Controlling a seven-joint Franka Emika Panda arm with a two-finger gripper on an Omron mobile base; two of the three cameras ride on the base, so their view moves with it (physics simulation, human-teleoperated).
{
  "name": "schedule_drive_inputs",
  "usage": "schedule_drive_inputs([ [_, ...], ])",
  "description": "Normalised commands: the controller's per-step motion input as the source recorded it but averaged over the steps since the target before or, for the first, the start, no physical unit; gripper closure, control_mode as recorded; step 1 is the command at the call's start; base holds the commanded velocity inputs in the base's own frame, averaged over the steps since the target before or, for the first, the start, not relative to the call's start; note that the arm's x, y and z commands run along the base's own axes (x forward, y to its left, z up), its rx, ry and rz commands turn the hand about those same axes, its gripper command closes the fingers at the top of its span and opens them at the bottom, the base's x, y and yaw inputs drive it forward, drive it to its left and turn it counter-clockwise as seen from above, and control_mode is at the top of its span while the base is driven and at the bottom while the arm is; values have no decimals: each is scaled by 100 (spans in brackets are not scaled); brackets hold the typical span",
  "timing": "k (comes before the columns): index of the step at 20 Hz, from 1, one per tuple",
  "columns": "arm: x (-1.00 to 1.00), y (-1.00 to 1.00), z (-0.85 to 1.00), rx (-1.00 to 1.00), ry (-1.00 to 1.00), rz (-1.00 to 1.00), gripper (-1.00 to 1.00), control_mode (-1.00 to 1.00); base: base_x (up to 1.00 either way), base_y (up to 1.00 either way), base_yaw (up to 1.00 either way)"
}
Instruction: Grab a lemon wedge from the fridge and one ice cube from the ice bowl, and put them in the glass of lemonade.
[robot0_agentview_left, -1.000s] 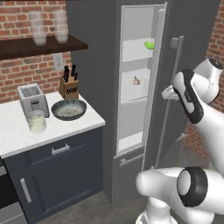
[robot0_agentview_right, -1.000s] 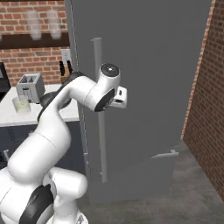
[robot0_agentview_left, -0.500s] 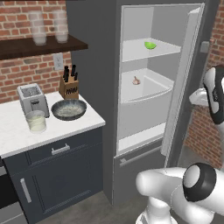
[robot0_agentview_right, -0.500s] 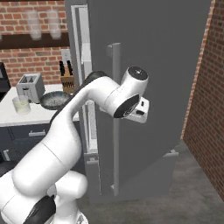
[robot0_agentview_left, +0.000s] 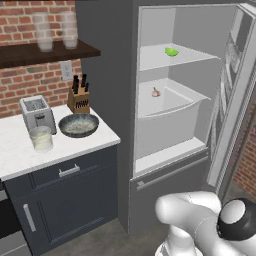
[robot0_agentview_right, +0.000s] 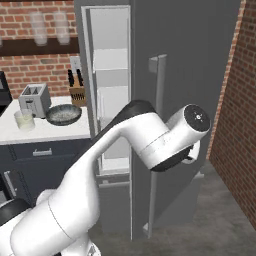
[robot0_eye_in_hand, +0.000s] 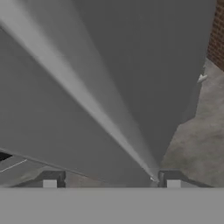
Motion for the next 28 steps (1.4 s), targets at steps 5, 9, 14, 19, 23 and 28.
schedule_drive_inputs([
  [5, -96, -6, 88, 1, -22, 6, -100, -100, 0, 0, 0],
  [9, -77, 14, 100, -2, -13, 4, -100, -100, 0, 0, 0],
  [14, -36, 83, 62, -11, -14, 0, -100, -100, 0, 0, 0],
  [19, 13, 100, 6, -35, -2, -15, -100, -100, 0, 0, 0],
  [23, 70, 100, 0, -47, 5, -24, -100, -100, 0, 0, 0],
  [28, 78, 84, 0, -51, 8, -21, -100, -100, 0, 0, 0],
])
